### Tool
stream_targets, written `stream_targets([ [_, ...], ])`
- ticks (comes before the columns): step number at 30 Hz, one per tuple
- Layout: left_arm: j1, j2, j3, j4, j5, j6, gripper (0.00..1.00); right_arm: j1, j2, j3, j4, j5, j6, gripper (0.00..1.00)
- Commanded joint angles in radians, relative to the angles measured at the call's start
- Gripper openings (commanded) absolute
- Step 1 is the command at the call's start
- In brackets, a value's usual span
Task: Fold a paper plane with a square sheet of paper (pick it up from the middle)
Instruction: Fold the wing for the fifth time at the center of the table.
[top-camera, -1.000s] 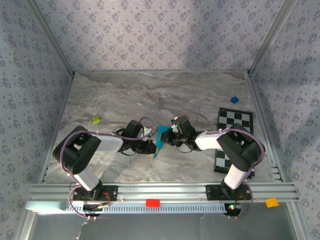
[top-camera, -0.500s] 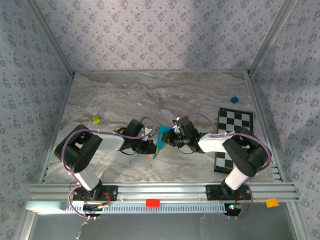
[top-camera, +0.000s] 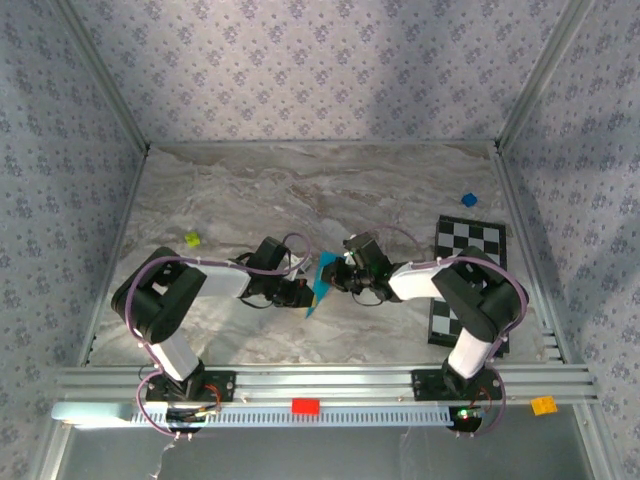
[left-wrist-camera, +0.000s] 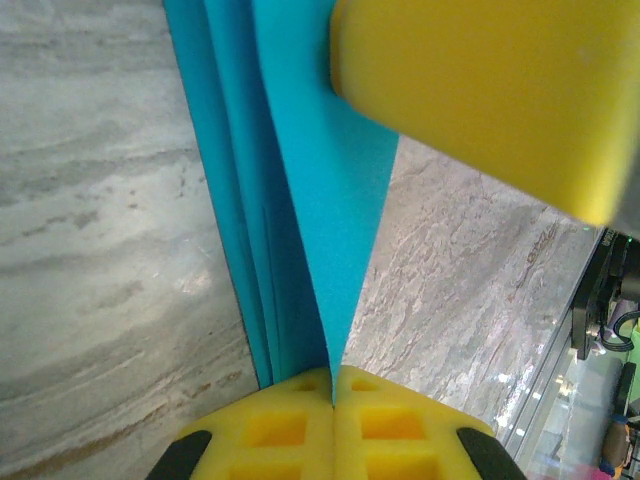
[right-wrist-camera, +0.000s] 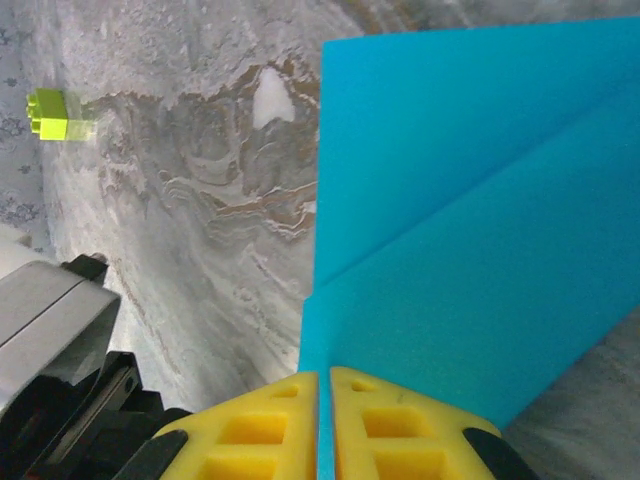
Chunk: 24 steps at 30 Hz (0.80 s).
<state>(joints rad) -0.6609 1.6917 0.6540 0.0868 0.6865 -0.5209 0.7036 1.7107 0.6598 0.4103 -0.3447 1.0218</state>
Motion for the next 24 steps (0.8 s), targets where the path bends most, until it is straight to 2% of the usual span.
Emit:
stream_targets([
  [1,-0.02,0.063,-0.01,-0.025,-0.049,0.033,0.0,-0.014,0.017,-0.006,0.004,0.014,0.01,0.12],
  [15,-0.022,0.046,-0.011,-0.032,-0.015,0.044,0.01,-0.029,0.075,-0.008,-0.021,0.011,0.014,0.12],
  [24,-0.021,-0.042,-0.034,-0.017,0.0,0.004,0.14,-0.03,0.084,-0.025,-0.041,0.018,0.016,0.11],
])
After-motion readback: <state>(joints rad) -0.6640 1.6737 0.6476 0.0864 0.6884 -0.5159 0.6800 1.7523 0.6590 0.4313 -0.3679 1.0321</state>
